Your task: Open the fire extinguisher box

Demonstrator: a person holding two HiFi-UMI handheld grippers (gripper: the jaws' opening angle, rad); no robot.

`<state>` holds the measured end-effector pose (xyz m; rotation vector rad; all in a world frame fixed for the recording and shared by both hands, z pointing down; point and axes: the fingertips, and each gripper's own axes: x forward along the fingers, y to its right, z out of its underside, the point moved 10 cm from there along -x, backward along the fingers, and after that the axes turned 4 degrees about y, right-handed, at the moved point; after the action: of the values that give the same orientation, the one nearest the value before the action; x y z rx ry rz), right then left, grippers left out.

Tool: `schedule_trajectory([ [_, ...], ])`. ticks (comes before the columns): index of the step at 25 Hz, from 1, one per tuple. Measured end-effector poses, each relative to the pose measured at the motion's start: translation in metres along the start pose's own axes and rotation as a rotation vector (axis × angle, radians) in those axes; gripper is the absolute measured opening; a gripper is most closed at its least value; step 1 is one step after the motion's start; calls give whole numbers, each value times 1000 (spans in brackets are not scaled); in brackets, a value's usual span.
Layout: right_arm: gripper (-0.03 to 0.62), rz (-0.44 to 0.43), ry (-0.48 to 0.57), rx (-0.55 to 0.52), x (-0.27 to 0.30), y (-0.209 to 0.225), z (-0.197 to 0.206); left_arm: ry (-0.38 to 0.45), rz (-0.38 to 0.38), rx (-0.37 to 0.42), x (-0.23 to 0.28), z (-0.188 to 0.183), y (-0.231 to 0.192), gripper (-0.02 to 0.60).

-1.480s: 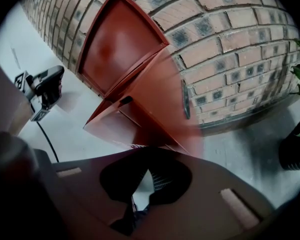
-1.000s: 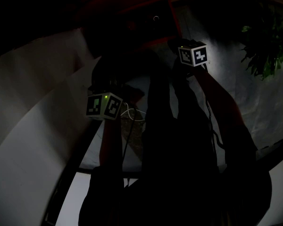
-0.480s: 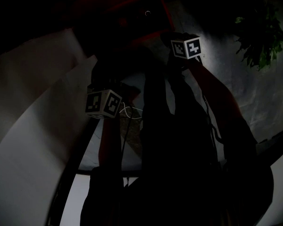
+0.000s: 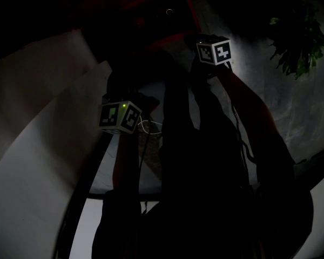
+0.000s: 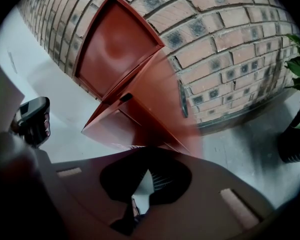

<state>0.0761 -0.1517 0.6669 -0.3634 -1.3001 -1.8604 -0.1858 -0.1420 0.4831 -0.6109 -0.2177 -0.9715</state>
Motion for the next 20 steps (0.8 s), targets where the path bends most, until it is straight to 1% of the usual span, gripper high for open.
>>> schedule_trajectory([
  [5,-2,4,-5,31,-1,-1,1,3,-8,-4,-1,-3,-3,2],
  [9,-2,35,1,-25,-1,4,-1,3,-9,-4,0,-5,-4,2],
  [13,-2,4,-1,31,-2,0,1,-9,-3,-5,-1,-3,-2,2],
  [20,-2,0,-10,21,0,1,1,-20,-4,-16,0,0,-6,2],
])
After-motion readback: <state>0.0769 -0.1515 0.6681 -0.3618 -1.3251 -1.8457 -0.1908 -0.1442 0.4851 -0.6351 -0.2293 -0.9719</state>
